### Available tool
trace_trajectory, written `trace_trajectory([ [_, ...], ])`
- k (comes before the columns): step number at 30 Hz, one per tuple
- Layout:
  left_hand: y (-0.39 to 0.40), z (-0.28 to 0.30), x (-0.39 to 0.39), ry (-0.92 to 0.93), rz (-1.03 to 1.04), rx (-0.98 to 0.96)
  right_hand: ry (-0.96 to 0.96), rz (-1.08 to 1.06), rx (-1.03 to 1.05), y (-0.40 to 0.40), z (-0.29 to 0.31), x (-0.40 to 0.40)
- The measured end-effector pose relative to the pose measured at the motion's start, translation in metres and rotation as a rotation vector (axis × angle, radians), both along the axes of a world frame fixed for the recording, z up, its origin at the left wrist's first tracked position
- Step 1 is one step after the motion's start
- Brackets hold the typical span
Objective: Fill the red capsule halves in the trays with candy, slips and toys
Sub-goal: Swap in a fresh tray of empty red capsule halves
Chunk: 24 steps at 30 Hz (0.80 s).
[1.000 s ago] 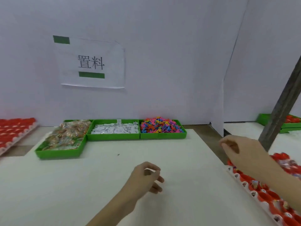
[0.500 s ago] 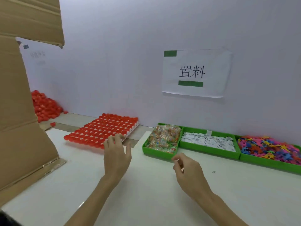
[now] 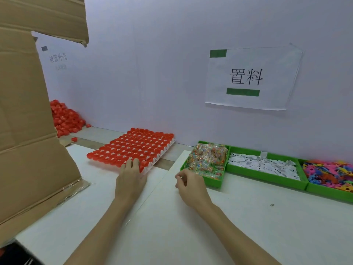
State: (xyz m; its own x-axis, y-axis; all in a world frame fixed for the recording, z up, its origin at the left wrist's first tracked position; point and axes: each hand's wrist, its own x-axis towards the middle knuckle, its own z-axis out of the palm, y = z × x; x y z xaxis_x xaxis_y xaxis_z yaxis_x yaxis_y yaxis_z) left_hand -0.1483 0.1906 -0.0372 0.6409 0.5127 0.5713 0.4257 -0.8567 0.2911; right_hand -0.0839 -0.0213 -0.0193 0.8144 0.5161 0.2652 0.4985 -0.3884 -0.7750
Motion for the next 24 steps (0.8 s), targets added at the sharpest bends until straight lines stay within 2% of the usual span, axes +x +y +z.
trace_trajectory([
  [8, -0.012, 0.012, -0.009, -0.002, -0.054, -0.021, 0.181, 0.018, 0.091, 0.012, -0.004, 0.000],
  [14, -0.032, 0.016, -0.016, 0.046, -0.117, 0.154, 0.370, 0.052, 0.223, 0.025, -0.009, -0.007],
  [16, -0.037, 0.017, -0.020, 0.029, -0.130, 0.203, 0.511, 0.070, 0.335, 0.032, -0.010, -0.008],
  [20, -0.046, 0.018, -0.027, -0.037, -0.223, 0.264, 1.090, 0.226, 0.691, 0.045, -0.002, -0.008],
  [24, -0.046, 0.013, -0.035, -0.053, -0.273, 0.267, 1.137, 0.190, 0.738, 0.050, 0.005, -0.011],
])
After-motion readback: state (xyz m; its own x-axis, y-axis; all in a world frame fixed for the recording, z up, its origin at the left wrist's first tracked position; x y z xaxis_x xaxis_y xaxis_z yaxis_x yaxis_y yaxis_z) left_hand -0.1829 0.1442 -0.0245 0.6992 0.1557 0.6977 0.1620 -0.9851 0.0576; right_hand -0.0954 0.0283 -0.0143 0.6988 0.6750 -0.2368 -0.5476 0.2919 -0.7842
